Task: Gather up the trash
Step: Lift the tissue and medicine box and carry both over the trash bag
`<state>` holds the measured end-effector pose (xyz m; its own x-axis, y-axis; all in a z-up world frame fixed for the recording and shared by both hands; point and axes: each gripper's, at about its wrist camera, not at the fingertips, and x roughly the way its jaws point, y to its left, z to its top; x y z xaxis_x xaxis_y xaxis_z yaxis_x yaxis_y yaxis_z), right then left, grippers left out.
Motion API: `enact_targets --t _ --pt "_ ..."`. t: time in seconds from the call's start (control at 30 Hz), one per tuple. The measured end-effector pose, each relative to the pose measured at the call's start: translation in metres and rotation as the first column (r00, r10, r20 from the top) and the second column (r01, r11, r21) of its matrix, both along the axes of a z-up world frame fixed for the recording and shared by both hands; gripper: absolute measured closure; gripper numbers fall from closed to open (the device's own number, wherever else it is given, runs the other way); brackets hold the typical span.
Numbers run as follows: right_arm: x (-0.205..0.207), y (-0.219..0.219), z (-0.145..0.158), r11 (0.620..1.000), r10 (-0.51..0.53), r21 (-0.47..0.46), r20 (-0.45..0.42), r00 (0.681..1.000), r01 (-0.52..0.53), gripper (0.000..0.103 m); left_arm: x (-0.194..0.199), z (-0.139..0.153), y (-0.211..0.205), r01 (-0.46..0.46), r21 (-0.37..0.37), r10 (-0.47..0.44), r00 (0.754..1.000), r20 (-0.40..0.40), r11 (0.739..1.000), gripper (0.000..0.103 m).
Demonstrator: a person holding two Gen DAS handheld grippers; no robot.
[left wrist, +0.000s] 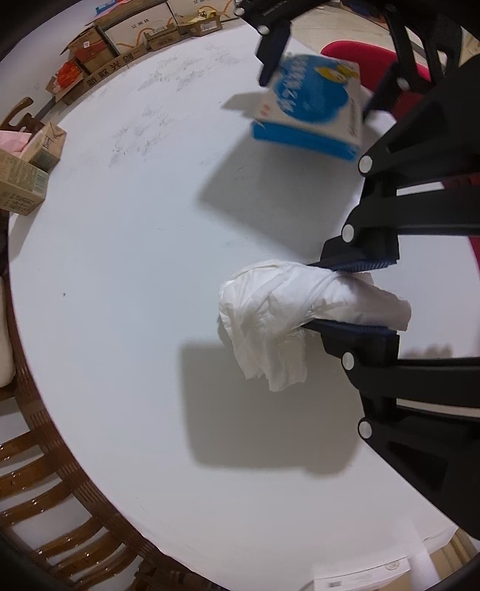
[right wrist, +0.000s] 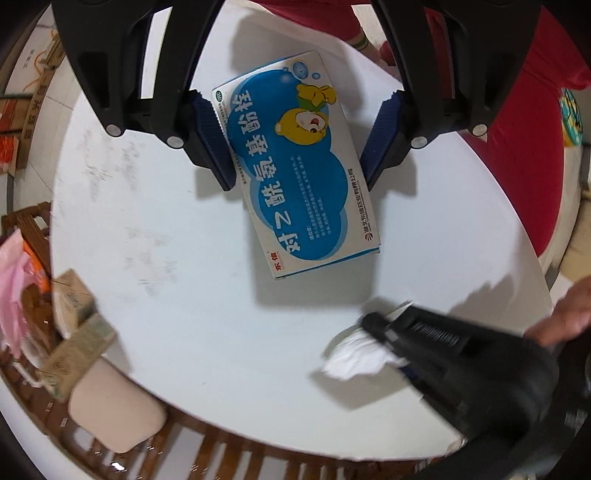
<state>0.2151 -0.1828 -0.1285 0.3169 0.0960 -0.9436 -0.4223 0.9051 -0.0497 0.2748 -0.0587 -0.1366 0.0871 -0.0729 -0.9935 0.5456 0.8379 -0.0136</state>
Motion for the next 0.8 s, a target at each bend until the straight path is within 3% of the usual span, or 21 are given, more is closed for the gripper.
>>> enact_targets --t 0.2,0.4,0.57,0.8 --pt "-0.029 -0.001 0.05 0.999 -0.029 -0.008 0.192 0.981 0.031 0.036 -0.047 0.043 0.007 -0.028 -0.039 0.032 0.993 0.113 0.999 0.081" --pt "-0.074 0.009 0.086 0.998 -0.034 -0.03 0.354 0.935 0.048 0.036 -0.095 0.09 0.024 -0.021 -0.105 0.044 0.974 0.222 0.994 0.081" --pt "-0.115 0.028 0.104 0.998 -0.033 -0.033 0.415 0.909 0.051 0.036 -0.096 0.109 0.04 -0.013 -0.148 0.053 0.961 0.272 0.989 0.081" --pt "-0.159 0.043 0.128 0.998 -0.026 -0.035 0.466 0.885 0.048 0.036 -0.146 0.129 0.05 0.017 -0.19 0.048 0.943 0.33 0.982 0.081"
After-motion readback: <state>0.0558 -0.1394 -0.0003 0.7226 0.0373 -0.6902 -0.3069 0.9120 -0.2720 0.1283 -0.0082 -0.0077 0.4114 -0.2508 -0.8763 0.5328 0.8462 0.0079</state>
